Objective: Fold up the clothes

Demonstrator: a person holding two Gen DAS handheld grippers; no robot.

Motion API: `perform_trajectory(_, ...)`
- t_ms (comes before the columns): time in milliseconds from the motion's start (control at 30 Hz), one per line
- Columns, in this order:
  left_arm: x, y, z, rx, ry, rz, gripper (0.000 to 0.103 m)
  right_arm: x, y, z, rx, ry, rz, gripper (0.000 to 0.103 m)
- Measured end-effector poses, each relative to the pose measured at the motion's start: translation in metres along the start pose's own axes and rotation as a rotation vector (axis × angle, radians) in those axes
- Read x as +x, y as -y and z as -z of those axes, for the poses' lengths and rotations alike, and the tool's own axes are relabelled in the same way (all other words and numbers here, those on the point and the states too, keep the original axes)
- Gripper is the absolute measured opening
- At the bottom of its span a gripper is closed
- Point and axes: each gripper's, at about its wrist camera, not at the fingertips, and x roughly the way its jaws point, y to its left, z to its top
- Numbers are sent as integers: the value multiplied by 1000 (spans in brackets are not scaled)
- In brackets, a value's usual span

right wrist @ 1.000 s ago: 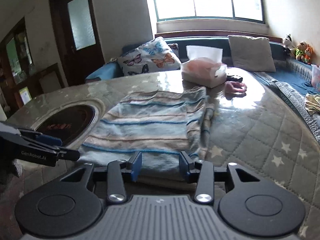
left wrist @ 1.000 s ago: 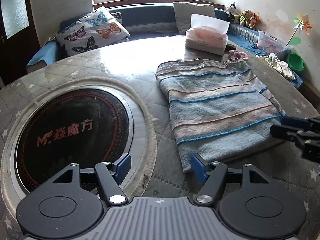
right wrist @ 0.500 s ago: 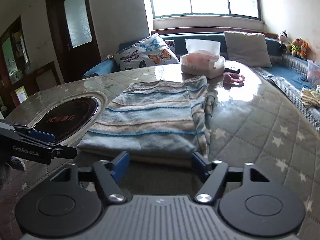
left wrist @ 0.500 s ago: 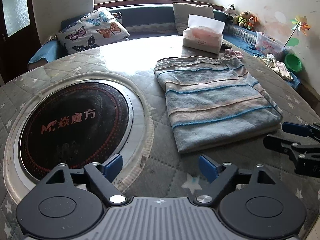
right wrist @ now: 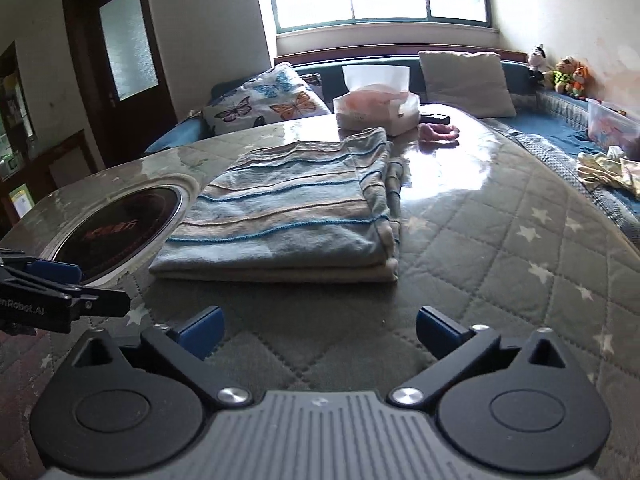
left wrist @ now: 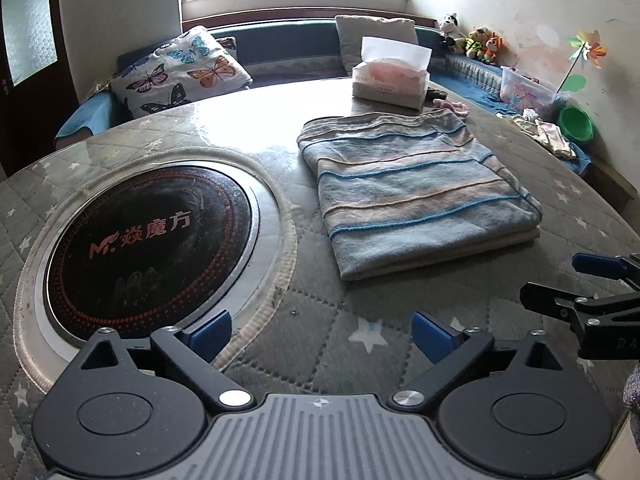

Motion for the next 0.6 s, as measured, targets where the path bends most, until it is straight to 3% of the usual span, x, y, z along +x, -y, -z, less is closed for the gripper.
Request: perform_trajectory(600,-22,1,17,23,43,-4,103,-17,-13,17,39,-1,47,103)
